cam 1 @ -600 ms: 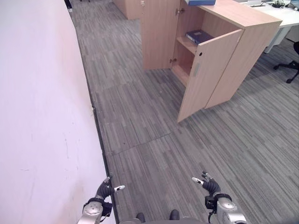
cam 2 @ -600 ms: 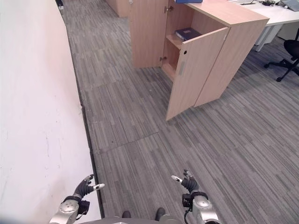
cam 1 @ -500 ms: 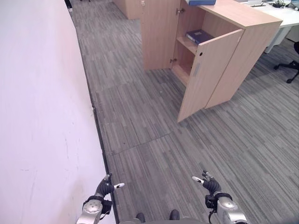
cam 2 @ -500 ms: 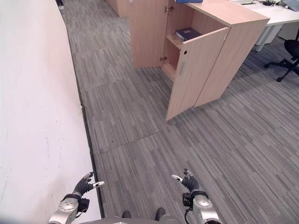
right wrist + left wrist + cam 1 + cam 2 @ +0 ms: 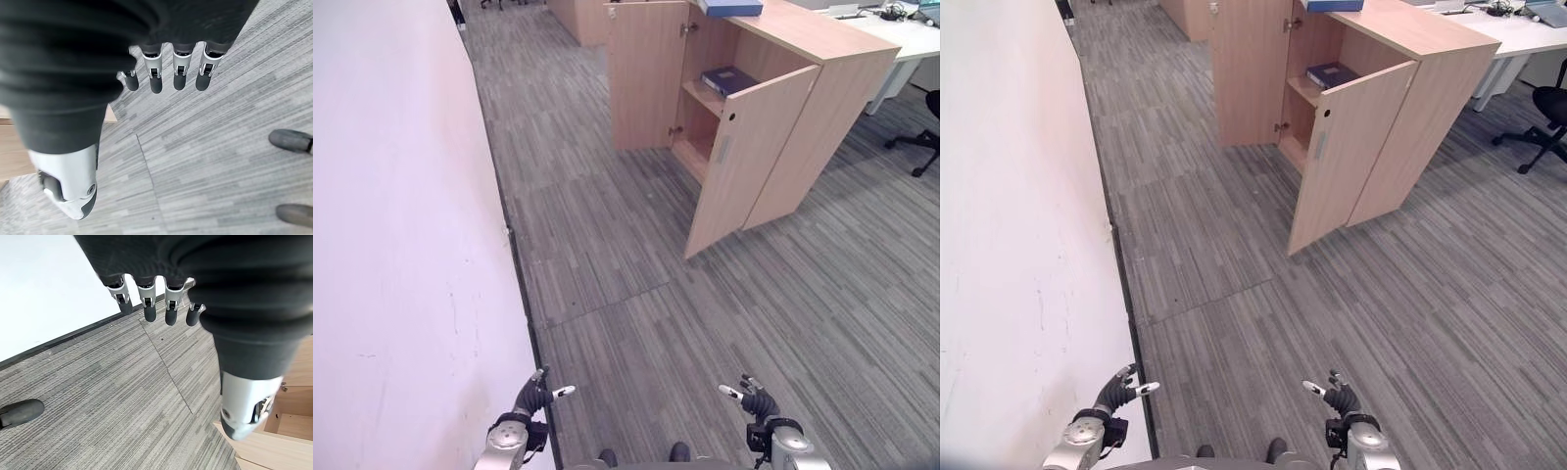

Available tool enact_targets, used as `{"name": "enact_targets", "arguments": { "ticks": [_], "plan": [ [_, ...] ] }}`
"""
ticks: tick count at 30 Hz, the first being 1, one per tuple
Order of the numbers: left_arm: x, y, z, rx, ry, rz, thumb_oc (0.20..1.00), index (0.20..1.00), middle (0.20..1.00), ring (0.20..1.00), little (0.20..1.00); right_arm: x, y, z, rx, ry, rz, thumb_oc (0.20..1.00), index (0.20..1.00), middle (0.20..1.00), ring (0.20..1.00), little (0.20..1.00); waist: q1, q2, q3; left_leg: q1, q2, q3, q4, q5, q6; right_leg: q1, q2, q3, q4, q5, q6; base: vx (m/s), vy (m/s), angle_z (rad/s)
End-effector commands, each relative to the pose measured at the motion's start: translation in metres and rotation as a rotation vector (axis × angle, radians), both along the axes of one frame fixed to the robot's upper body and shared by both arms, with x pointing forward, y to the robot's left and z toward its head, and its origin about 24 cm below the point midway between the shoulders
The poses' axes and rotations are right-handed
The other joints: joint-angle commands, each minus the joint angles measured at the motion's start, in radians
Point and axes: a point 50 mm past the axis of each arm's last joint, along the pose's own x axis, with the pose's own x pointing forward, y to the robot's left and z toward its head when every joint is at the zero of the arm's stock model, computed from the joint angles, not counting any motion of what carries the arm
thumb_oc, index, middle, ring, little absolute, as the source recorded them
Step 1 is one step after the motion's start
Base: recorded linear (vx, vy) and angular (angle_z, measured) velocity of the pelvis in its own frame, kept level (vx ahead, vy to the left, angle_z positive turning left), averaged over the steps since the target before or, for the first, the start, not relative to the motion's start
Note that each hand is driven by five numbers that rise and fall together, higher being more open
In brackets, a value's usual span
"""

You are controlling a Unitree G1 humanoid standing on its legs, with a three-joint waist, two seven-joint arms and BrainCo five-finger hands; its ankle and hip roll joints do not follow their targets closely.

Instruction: Put the empty folder in the office cabinet

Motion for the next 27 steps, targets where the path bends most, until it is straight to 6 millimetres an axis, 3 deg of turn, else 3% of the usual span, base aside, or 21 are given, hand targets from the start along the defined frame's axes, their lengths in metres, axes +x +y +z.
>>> {"name": "enact_targets", "arguments": {
  "ticks": [1,12,17,18,19,20,22,24,25,27],
  "plan": [
    [0.014,0.002,0.004,0.04,-0.029,-0.025,1.0,1.0,1.0,1.0,1.0,0.012,-0.004,0.004,0.002,-0.034,-0.015,1.0,1.0,1.0,1.0,1.0,0.015,-0.01,-0.006,0.0,0.059,0.043,0.002,-0.013,-0.055,0.017,-0.124,0.02,0.037,-0.024,0.158,0.01,-0.033,0.01],
    [0.011,0.003,-0.002,0.016,0.014,0.024,1.0,1.0,1.0,1.0,1.0,0.003,-0.012,0.0,-0.005,0.009,-0.06,1.0,1.0,1.0,1.0,1.0,-0.005,-0.004,0.005,-0.003,0.095,0.039,0.003,0.004,-0.078,-0.001,-0.083,0.037,0.055,-0.059,0.13,0.02,-0.071,0.03],
    [0.008,0.011,0.0,0.011,0.008,0.057,1.0,1.0,1.0,1.0,1.0,0.004,-0.014,0.0,-0.002,0.009,-0.061,1.0,1.0,1.0,1.0,1.0,0.008,-0.025,0.04,-0.07,0.143,0.029,0.221,-0.03,-0.097,-0.002,-0.045,0.069,0.093,-0.1,0.081,0.02,-0.136,-0.06],
    [0.01,0.011,0.001,0.009,0.001,0.055,1.0,1.0,1.0,1.0,1.0,0.005,-0.016,0.001,-0.007,0.003,-0.065,1.0,1.0,1.0,1.0,1.0,0.02,-0.029,0.06,-0.123,0.146,0.009,0.316,0.015,-0.104,0.009,-0.039,0.071,0.095,-0.104,0.07,0.0,-0.102,-0.11],
    [0.01,0.011,0.001,0.009,0.001,0.054,1.0,1.0,1.0,1.0,1.0,0.006,-0.016,0.001,-0.007,0.002,-0.065,1.0,1.0,1.0,1.0,1.0,0.018,-0.028,0.059,-0.131,0.148,0.004,0.326,0.011,-0.105,0.007,-0.037,0.068,0.095,-0.104,0.069,-0.05,-0.131,-0.15],
    [0.015,0.011,0.003,0.007,-0.011,0.056,1.0,1.0,1.0,1.0,1.0,0.009,-0.019,0.003,-0.013,-0.014,-0.077,1.0,1.0,1.0,1.0,1.0,0.027,-0.031,0.082,-0.202,0.157,-0.024,0.432,0.078,-0.119,0.015,-0.029,0.068,0.101,-0.109,0.055,-0.01,-0.117,-0.27],
    [0.017,0.01,0.004,0.003,-0.019,0.057,1.0,1.0,1.0,1.0,1.0,0.01,-0.021,0.004,-0.013,-0.016,-0.099,1.0,1.0,1.0,1.0,1.0,0.027,-0.038,0.095,-0.258,0.161,-0.034,0.53,0.13,-0.116,0.026,-0.021,0.061,0.109,-0.129,0.034,0.05,-0.124,-0.09],
    [0.021,0.009,0.005,0.003,-0.028,0.055,1.0,1.0,1.0,1.0,1.0,0.011,-0.024,0.005,-0.011,-0.017,-0.121,1.0,1.0,1.0,1.0,1.0,0.04,-0.046,0.109,-0.334,0.125,-0.024,0.553,0.116,-0.095,0.037,-0.019,0.07,0.12,-0.151,0.028,0.13,-0.073,0.17],
    [0.022,0.008,0.006,0.001,-0.033,0.053,1.0,1.0,1.0,1.0,1.0,0.012,-0.024,0.005,-0.009,-0.016,-0.133,1.0,1.0,1.0,1.0,1.0,0.067,-0.048,0.108,-0.411,0.082,-0.013,0.487,0.078,-0.069,0.051,-0.004,0.087,0.122,-0.175,0.03,0.21,-0.018,0.07],
    [0.021,0.01,0.006,0.005,-0.031,0.059,1.0,1.0,1.0,1.0,1.0,0.013,-0.024,0.005,-0.007,-0.017,-0.141,1.0,1.0,1.0,1.0,1.0,0.09,-0.043,0.103,-0.442,0.095,-0.013,0.4,0.103,-0.068,0.071,0.015,0.101,0.13,-0.209,0.036,0.31,0.078,0.02]
  ]
}}
